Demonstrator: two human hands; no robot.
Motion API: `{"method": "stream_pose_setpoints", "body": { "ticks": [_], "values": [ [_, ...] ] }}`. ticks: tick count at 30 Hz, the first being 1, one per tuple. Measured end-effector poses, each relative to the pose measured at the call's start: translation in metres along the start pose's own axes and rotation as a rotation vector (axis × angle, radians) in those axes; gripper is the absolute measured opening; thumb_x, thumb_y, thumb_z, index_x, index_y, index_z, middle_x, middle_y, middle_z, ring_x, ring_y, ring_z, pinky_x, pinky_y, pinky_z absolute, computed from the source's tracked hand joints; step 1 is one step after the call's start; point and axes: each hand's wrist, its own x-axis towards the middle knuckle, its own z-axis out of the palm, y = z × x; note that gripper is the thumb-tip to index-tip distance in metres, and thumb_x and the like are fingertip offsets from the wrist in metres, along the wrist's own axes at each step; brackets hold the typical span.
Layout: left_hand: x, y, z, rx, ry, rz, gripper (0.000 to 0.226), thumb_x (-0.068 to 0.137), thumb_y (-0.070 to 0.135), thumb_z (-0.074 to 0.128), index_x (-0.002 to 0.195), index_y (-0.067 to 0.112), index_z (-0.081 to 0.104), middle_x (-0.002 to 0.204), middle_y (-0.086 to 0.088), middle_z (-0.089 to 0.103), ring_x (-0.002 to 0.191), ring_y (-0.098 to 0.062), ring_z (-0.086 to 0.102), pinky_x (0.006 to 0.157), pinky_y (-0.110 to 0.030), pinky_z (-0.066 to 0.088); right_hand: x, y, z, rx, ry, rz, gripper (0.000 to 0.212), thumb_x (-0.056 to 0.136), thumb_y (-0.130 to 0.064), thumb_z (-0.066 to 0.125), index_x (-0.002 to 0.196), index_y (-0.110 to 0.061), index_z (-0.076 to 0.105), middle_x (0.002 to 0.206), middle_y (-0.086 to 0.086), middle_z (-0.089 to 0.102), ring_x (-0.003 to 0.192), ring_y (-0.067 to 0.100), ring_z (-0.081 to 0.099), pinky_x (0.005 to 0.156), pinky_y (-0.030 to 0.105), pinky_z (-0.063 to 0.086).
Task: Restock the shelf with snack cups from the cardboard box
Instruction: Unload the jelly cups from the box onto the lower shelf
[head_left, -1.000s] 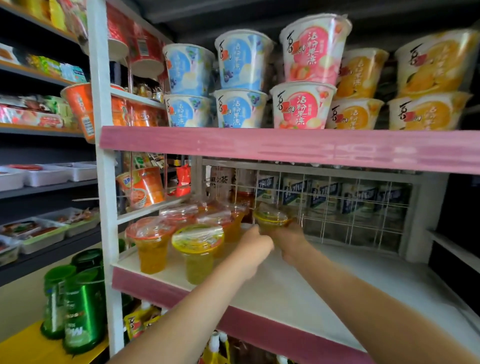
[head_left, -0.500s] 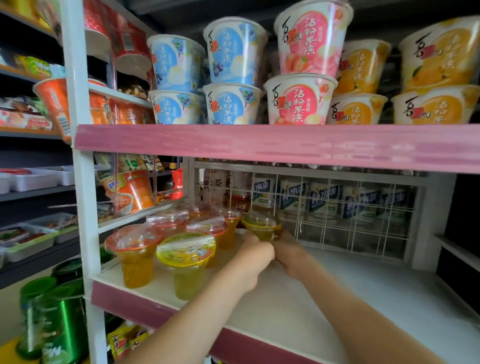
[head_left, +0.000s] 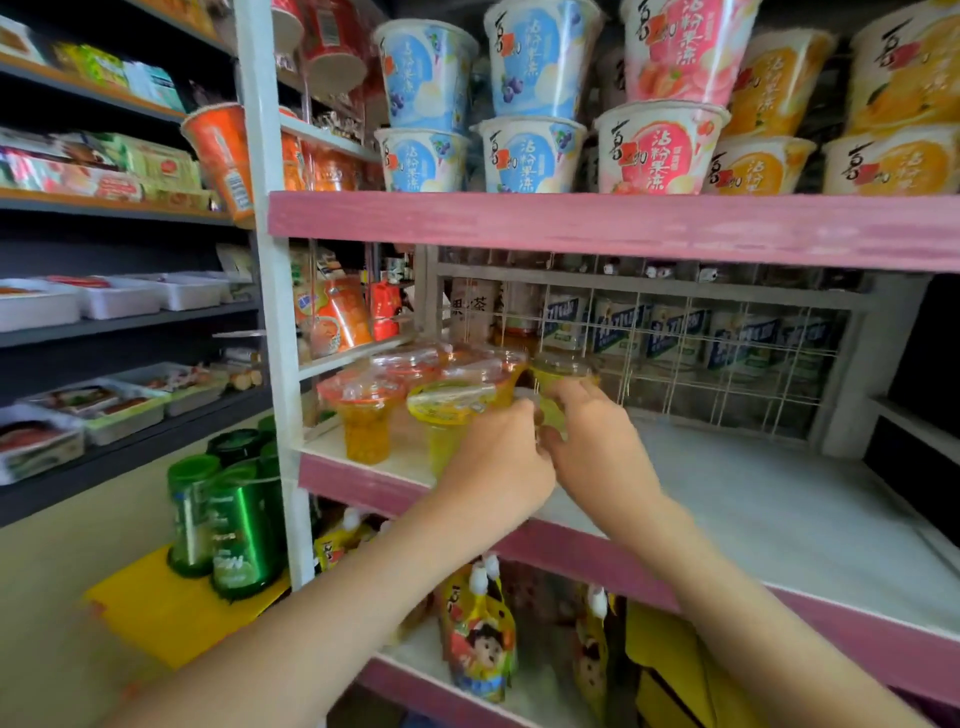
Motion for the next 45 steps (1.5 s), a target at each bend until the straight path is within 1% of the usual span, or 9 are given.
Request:
{"method": "stream_pose_setpoints", "body": {
  "ticks": [7,13,16,22,26,31,35,40,45],
  "values": [
    [-0.125,-0.07,-0.05,0.175,0.126,-0.017,0.023,0.088,0.022,0.051,0.111,0.023,0.052,0.102,0.005,0.062,0.096,-0.016,0.059,0.075,-0.026,0.044,-0.082,-0.084,0.034,-0.031,-0.111,-0.478,0.039,0.064,0.002,0.071,0.101,-0.005,0.061,0.094,0.012,0.061,0.085,0.031,0.06,0.065,0.033,0.048],
    [-0.263,-0.16,-0.076,0.157,0.346,-0.321,0.015,0.085,0.018,0.059,0.099,0.023,0.056,0.087,0.007,0.066,0.078,-0.017,0.064,0.069,-0.036,0.051,-0.159,-0.183,0.108,0.176,-0.203,-0.804,0.031,0.07,-0.005,0.05,0.098,-0.002,0.063,0.09,0.012,0.062,0.083,0.032,0.06,0.071,0.035,0.048],
    [-0.326,-0.205,-0.077,0.203,0.389,-0.457,0.018,0.087,0.017,0.06,0.104,0.02,0.057,0.089,0.006,0.061,0.081,-0.012,0.061,0.067,-0.022,0.047,-0.205,-0.231,0.151,0.276,-0.339,-0.886,0.036,0.063,-0.003,0.067,0.099,-0.001,0.063,0.09,0.015,0.062,0.084,0.034,0.06,0.068,0.038,0.054],
    [-0.411,-0.264,-0.068,0.272,0.115,-0.668,0.027,0.091,0.027,0.054,0.118,0.021,0.049,0.107,0.006,0.056,0.094,-0.01,0.059,0.076,-0.02,0.048,-0.289,-0.246,0.207,0.245,-0.615,-1.058,0.032,0.077,-0.01,0.057,0.107,-0.004,0.063,0.093,0.01,0.063,0.083,0.026,0.062,0.071,0.031,0.052],
    [-0.438,-0.275,-0.061,0.291,-0.046,-0.729,0.04,0.092,0.029,0.053,0.13,0.021,0.044,0.122,0.004,0.05,0.108,-0.014,0.054,0.09,-0.027,0.046,-0.33,-0.194,0.216,0.124,-0.737,-1.096,0.061,0.072,-0.021,0.064,0.129,-0.007,0.052,0.109,0.008,0.062,0.094,0.024,0.061,0.076,0.03,0.053],
    [-0.494,-0.285,-0.04,0.299,-0.144,-0.577,0.037,0.089,0.029,0.055,0.124,0.017,0.051,0.119,0.0,0.054,0.106,-0.018,0.056,0.087,-0.022,0.042,-0.365,-0.145,0.21,0.046,-0.994,-0.913,0.063,0.091,-0.034,0.009,0.15,-0.014,0.019,0.133,0.005,0.046,0.118,0.021,0.045,0.097,0.03,0.039],
    [-0.509,-0.296,-0.035,0.205,-0.135,-0.634,0.048,0.088,0.031,0.057,0.133,0.019,0.047,0.135,0.002,0.047,0.121,-0.014,0.049,0.096,-0.016,0.035,-0.358,-0.181,0.228,0.145,-0.992,-1.048,0.062,0.097,-0.012,0.037,0.151,-0.014,0.009,0.138,0.007,0.038,0.12,0.022,0.038,0.098,0.032,0.038],
    [-0.482,-0.331,-0.041,0.213,-0.082,-0.872,0.061,0.089,0.025,0.058,0.144,0.017,0.033,0.152,-0.007,0.024,0.138,-0.025,0.03,0.11,-0.031,0.03,-0.349,-0.214,0.255,0.031,-0.929,-1.205,0.073,0.089,-0.008,0.054,0.15,-0.012,0.013,0.139,0.009,0.039,0.122,0.023,0.039,0.093,0.032,0.041],
    [-0.458,-0.37,-0.028,0.574,-0.478,-1.04,0.059,0.093,0.032,0.049,0.144,0.015,0.024,0.151,-0.015,0.021,0.137,-0.035,0.025,0.108,-0.046,0.031,-0.358,-0.216,0.283,-0.047,-1.016,-1.215,0.075,0.091,-0.008,0.052,0.15,-0.012,0.008,0.143,0.009,0.035,0.127,0.023,0.037,0.094,0.033,0.041]
  ]
}}
